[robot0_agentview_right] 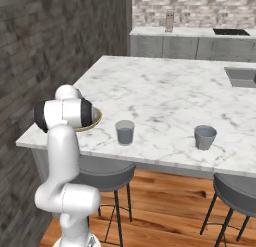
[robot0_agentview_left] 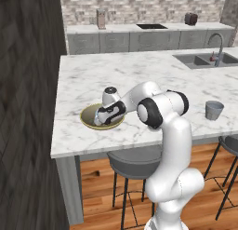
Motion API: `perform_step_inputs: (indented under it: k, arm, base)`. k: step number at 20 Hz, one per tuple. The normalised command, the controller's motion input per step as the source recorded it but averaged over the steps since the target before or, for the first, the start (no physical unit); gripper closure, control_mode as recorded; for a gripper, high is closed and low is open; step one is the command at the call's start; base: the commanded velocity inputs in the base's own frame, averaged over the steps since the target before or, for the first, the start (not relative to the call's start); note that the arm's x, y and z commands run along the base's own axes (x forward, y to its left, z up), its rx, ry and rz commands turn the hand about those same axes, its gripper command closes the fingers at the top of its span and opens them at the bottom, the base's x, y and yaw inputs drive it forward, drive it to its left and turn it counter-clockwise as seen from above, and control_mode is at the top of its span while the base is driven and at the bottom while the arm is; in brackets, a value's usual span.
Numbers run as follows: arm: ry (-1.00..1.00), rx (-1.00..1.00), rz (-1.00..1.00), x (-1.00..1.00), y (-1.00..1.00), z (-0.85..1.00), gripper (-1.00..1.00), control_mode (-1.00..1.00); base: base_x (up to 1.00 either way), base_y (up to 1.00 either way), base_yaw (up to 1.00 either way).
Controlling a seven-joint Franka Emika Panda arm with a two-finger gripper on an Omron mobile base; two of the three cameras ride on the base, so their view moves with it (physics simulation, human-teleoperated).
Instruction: There are four ice cubes in the ice bowl. Place two ice cubes in each glass of water.
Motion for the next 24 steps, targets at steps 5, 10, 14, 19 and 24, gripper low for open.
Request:
perform_step_inputs:
  k: [5,10,14,19,24]
  arm:
    - [0.00,-0.02,0.00,0.27,0.02,-0.21,-1.00,-1.00]
    - [0.00,-0.05,0.00,0.10,0.00,-0.22,-1.00,-1.00]
    - [0.00,-0.01,0.00,0.00,0.00,-0.29,1.00,-1.00]
    - [0.01,0.00,0.00,0.00,0.00,-0.01,1.00,-1.00]
    - [-0.01,0.00,0.00,-0.03,0.00,0.04,1.00,-1.00]
  base:
    - [0.00,0.00,0.00]
    - [0.00,0.00,0.00]
    - [0.00,0.00,0.00]
    - [0.00,0.00,0.00]
    - [0.00,0.00,0.00]
